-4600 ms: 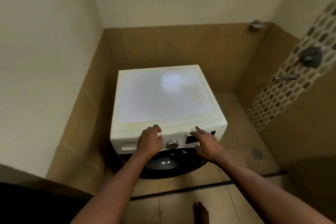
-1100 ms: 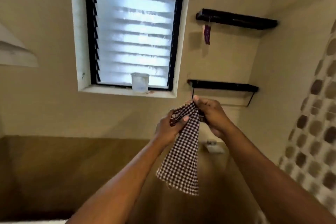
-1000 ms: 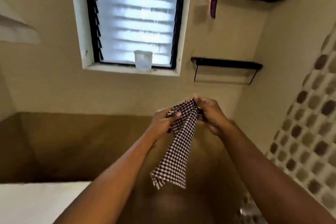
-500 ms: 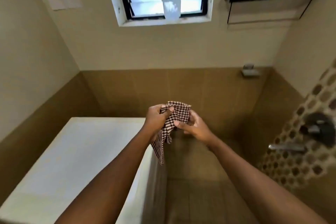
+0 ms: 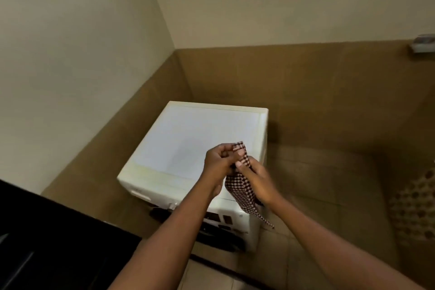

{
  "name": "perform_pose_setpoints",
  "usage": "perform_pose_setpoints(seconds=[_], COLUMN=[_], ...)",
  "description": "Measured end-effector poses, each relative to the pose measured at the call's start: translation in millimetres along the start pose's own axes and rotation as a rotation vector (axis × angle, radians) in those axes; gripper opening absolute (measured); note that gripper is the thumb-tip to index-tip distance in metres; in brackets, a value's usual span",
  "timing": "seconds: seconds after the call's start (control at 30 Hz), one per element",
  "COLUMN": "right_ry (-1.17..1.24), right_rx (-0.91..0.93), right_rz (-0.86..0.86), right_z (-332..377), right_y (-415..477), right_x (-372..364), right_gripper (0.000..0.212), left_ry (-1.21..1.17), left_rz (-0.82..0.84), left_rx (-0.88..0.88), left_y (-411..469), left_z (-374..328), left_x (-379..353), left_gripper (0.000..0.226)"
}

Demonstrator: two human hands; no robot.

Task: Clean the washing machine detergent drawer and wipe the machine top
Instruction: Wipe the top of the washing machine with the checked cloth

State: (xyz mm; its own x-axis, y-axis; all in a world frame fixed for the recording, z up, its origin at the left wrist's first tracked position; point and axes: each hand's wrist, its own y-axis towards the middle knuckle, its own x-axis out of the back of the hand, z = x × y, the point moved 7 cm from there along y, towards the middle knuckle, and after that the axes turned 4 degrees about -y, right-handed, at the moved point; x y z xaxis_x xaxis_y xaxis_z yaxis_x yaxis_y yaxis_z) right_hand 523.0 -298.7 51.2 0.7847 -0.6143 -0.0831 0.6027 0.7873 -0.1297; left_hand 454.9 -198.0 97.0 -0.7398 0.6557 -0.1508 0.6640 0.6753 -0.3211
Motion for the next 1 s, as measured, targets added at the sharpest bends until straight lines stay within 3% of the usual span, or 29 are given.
perform_pose_setpoints(seconds=[0.07, 0.27, 0.47, 0.57, 0.7, 0.87, 1.0], right_ry=[0.022, 0.055, -0.010, 0.054, 0.094, 0.239, 0.244], right_rx=[-0.031, -0.097, -0.195, -0.237, -0.268, -0.329, -0.352], right_rz=[0.057, 0.082, -0.040, -0.208, -0.388, -0.156, -0.143], right_z=[-6.9, -27.3, -43.1, -48.4, -59.1, -57.1, -60.5], right_y=[-3.9, -12.5, -18.1, -22.6, -28.8, -17.2, 2.9], right_x=[-33.2, -133.5, -215.1, -215.4, -196.5, -214.4, -227.0], right_gripper=[0.030, 0.051, 0.053, 0.053, 0.055, 0.058, 0.056], left_ry=[-0.069, -0.253, -0.378, -0.347, -0.101, 0.010, 0.067], left_rz=[-0.028, -0.073, 0.091, 0.222, 0.327, 0.342, 0.288], left_rx=[0.037, 0.109, 0.165, 0.219, 0.256, 0.249, 0.240], left_y=[-6.1, -18.0, -16.1, -9.2, 8.5, 31.2, 54.2], left_z=[9.2, 32.7, 39.3, 39.3, 39.4, 39.7, 37.1], left_x=[34.9, 146.3, 235.8, 248.1, 237.5, 211.4, 218.6], left_gripper=[0.025, 0.025, 0.020, 0.033, 0.039, 0.035, 0.037])
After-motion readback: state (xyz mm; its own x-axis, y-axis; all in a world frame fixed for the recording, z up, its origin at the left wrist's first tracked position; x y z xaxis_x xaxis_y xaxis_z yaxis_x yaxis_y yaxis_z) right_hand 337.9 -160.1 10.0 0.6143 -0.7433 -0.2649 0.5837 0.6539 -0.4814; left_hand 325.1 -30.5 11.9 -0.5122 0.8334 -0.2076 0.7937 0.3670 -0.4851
